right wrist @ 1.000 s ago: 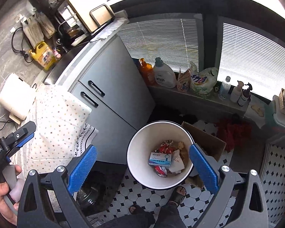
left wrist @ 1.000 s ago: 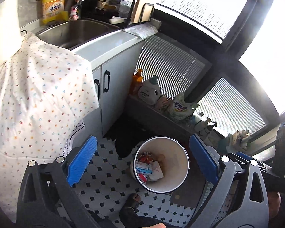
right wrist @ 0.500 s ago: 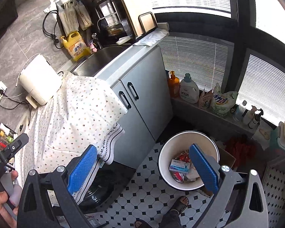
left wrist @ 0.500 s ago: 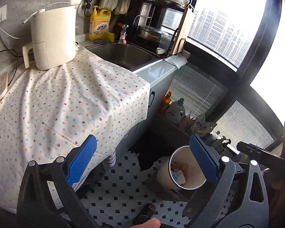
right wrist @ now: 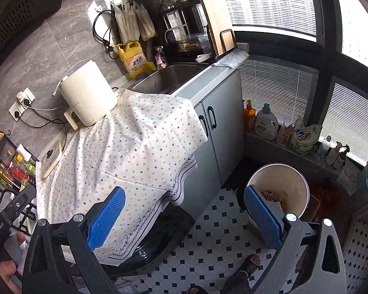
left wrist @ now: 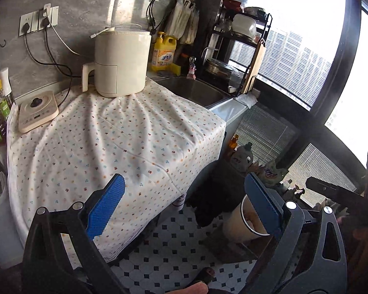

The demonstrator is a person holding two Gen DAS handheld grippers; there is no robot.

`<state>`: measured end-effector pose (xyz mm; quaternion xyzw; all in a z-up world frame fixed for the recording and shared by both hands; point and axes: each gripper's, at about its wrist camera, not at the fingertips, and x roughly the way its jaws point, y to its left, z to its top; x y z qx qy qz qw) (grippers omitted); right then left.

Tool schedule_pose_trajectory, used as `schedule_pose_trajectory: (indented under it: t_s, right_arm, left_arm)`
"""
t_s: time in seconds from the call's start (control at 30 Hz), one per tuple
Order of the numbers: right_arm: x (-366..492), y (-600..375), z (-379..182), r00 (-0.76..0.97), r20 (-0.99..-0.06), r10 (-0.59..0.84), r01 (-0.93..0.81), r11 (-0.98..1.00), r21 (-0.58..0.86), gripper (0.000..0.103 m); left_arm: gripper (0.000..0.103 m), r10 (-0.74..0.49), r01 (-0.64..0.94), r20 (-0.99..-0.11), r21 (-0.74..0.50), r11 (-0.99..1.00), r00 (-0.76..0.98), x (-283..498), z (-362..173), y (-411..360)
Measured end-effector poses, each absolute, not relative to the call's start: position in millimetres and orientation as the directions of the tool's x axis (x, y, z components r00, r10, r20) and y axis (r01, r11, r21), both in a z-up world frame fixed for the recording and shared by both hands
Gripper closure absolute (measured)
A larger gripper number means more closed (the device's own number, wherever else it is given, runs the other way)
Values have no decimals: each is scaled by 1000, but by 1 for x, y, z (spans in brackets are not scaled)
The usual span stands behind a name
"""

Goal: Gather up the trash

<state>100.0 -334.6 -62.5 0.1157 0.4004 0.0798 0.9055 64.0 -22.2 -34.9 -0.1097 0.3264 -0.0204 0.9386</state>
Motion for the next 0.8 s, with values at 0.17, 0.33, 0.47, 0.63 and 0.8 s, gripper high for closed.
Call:
schedule_pose_trajectory:
  t_s: [0.17, 0.33, 0.47, 0.63, 0.8]
  right_arm:
    - [67, -308, -50, 696, -676, 243, -80, 961, 263, 8]
    - [41, -286, -41, 710, -655, 259, -128, 962, 242, 8]
    - [29, -272, -33, 715, -643, 276, -156, 959, 238, 8]
    - [23, -260, -26, 716, -629, 303, -197, 952, 234, 8]
    - [23, -254, -24, 713, -614, 338, -233, 940, 248, 8]
  left_arm:
    - [6, -84, -44, -577, -204, 978, 812, 28, -25, 0]
    - [6, -64, -61, -554, -204, 977, 830, -3, -20, 17]
    - [6, -41, -77, -536, -195, 978, 843, -21, -13, 24]
    - [6, -13, -103, -517, -196, 975, 856, -34, -6, 34]
    - [6, 27, -151, -515, -201, 968, 857, -41, -2, 46]
